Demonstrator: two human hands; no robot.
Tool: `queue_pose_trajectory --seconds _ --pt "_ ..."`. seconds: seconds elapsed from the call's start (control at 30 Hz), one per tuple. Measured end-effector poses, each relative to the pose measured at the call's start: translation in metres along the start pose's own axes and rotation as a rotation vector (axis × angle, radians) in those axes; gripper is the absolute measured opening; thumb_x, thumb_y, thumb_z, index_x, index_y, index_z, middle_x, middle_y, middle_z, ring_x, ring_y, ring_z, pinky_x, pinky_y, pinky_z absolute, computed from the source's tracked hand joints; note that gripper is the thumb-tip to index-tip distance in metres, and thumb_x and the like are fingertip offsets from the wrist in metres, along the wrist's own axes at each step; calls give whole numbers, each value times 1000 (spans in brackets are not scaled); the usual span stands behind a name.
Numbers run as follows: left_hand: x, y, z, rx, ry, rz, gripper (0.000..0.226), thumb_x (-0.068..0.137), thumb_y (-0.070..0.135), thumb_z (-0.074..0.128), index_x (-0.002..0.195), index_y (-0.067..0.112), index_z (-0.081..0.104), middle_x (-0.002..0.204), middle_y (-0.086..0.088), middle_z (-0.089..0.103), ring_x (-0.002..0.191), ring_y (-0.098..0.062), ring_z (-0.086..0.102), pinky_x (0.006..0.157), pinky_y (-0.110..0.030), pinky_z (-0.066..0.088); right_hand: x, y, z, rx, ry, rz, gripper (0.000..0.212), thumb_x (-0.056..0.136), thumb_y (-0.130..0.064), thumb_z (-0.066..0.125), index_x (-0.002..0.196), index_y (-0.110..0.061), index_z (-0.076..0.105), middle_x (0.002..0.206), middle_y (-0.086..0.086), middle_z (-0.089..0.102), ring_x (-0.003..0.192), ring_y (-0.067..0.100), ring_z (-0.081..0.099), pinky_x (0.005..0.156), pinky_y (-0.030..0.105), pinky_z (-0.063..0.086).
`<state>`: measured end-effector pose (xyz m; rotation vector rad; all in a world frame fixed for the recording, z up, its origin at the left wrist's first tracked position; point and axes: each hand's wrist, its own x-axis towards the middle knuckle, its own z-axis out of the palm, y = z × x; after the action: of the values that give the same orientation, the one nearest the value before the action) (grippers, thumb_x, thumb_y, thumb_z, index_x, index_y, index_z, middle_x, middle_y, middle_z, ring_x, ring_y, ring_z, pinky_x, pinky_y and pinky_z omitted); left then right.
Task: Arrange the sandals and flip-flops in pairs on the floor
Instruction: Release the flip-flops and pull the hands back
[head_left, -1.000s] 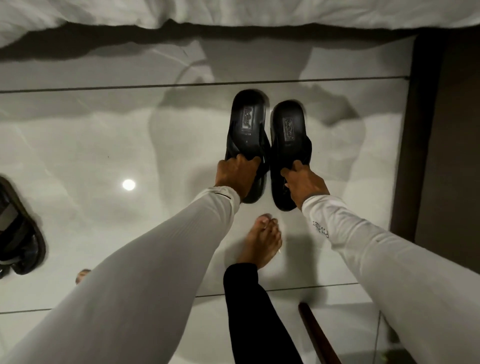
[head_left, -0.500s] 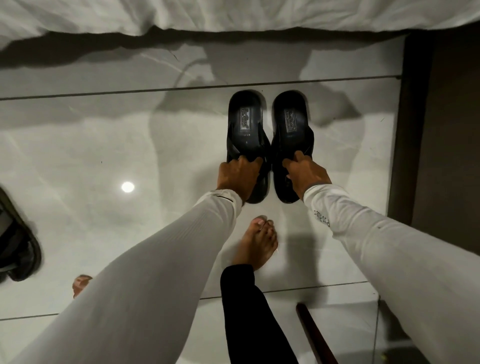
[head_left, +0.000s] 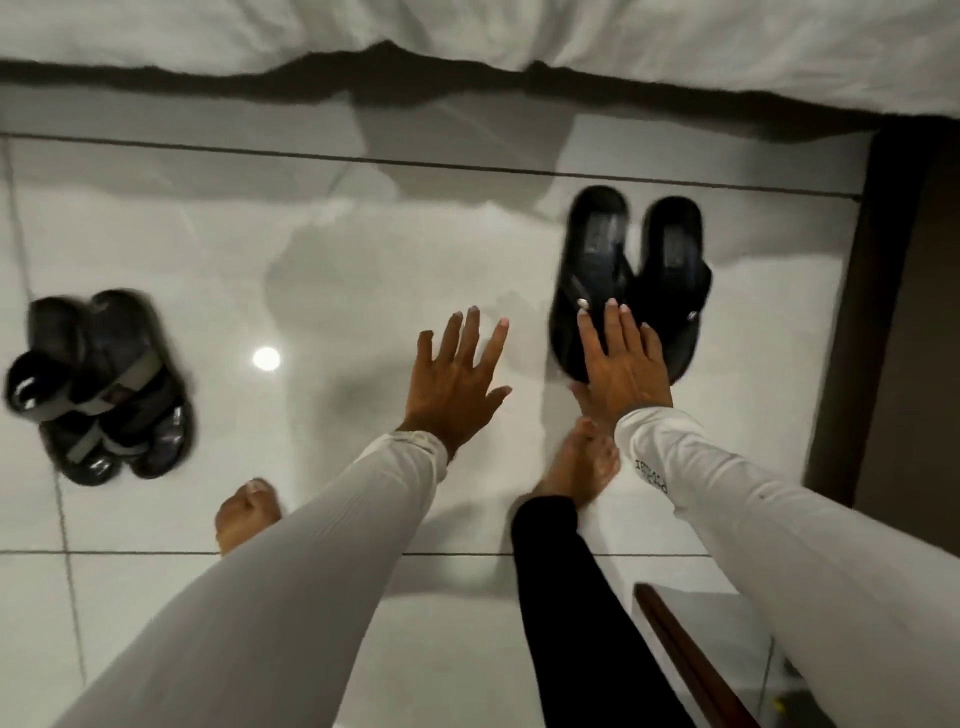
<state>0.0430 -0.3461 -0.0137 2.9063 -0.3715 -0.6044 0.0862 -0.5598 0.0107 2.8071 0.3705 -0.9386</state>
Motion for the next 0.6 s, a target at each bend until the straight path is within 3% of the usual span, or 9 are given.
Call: queue_pose_trajectory --seconds 0.33,0.43,0.53,0.6 --pt "-194 -249 -34 36 -69 -266 86 86 62 47 155 23 15 160 -20 25 143 -37 32 106 -59 31 -10 -296 -52 -17 -73 -212 91 87 -54 53 155 -18 4 163 19 4 152 32 3 120 48 11" --pt "-241 -333 -35 52 -166 -320 86 83 57 56 153 16 26 152 -22 38 132 -40 46 98 -56 41 -8 -394 -57 34 -148 -240 85 90 -48 54 155 -18 8 163 17 8 149 34 16 116 47 24" --pt "-266 -403 -32 103 -236 -315 73 80 33 70 143 4 44 133 -23 58 97 -38 67 74 -46 55 1 -478 -58 163 -230 -282 75 92 -25 56 153 -17 14 162 13 12 133 38 42 102 47 42" --pt "-270 -439 -27 142 -331 -259 71 85 14 64 147 0 34 136 -21 55 83 -33 70 64 -39 53 10 -523 -55 258 -236 -317 76 87 -8 56 151 -17 16 161 12 15 122 41 51 95 48 48"
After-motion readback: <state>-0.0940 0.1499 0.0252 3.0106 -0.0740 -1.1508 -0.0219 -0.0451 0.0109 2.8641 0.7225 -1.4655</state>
